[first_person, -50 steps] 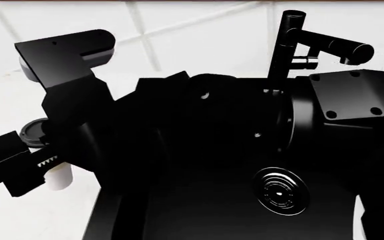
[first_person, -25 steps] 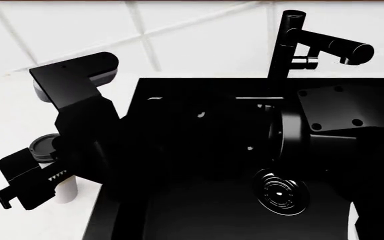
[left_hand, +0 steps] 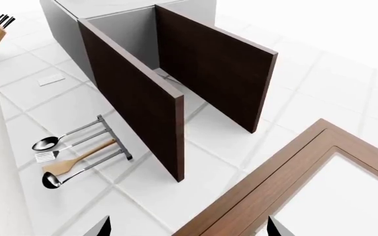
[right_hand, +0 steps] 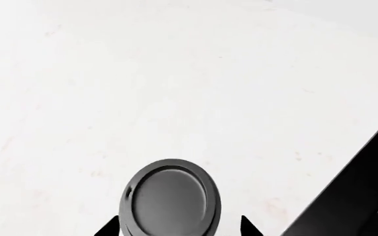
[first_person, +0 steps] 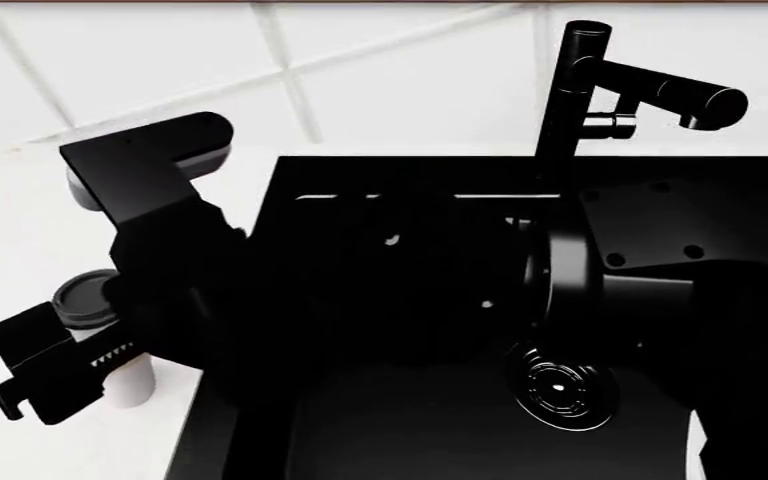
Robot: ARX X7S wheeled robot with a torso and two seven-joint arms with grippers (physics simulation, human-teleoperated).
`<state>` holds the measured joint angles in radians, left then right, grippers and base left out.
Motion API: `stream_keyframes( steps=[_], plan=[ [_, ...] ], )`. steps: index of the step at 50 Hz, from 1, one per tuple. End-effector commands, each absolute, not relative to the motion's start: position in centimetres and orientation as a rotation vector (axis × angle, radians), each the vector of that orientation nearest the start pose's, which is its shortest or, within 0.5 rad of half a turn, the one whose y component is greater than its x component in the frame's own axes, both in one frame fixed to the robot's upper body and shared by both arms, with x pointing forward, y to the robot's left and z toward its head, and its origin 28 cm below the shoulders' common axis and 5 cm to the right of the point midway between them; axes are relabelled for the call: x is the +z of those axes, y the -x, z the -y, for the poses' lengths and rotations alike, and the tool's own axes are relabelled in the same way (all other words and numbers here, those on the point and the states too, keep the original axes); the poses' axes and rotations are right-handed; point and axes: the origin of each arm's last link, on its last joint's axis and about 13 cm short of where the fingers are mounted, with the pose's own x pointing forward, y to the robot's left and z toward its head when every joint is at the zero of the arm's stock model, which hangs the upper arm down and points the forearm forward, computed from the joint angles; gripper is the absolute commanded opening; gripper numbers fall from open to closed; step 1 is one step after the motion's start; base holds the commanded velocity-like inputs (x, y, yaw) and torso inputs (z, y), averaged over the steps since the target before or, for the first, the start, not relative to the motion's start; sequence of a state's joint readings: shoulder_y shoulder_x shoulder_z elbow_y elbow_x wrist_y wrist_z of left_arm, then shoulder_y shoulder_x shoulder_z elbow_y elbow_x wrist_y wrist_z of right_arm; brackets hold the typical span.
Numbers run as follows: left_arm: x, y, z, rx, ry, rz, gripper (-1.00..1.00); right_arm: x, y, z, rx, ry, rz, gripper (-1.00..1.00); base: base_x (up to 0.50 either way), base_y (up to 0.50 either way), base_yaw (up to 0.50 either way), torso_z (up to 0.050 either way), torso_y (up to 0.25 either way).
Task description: Pick the cup and bowl from the sink and place them on the counter for drying.
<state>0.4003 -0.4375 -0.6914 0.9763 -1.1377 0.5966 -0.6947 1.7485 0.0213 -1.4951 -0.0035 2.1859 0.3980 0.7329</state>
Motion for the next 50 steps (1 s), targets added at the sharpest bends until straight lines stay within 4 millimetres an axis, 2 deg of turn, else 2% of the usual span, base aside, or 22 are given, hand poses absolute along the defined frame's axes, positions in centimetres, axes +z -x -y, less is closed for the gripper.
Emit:
stream_keyframes(
  steps=[1,31,40,50],
  plan=[
    [23.4,-7.3,-31.4,0.531,0.796,1.116,1.0,30.3,-21.8,-9.7,0.938,0.136,-0.524,1.0,0.0,0.0,0.0,0.0,0.0],
    [23.5,-7.4,-31.3,0.523,0.793,1.118,1.0,33.8,-20.5,-8.6,0.932,0.124,-0.423,1.0,0.0,0.0,0.0,0.0,0.0],
    [23.5,-7.4,-31.3,0.522,0.791,1.117,1.0,36.0,-19.2,-8.1,0.94,0.114,-0.358,1.0,0.0,0.0,0.0,0.0,0.0],
    [23.6,-7.4,-31.2,0.519,0.787,1.114,1.0,38.8,-17.2,-6.4,0.884,0.133,-0.24,1.0,0.0,0.0,0.0,0.0,0.0]
  ],
)
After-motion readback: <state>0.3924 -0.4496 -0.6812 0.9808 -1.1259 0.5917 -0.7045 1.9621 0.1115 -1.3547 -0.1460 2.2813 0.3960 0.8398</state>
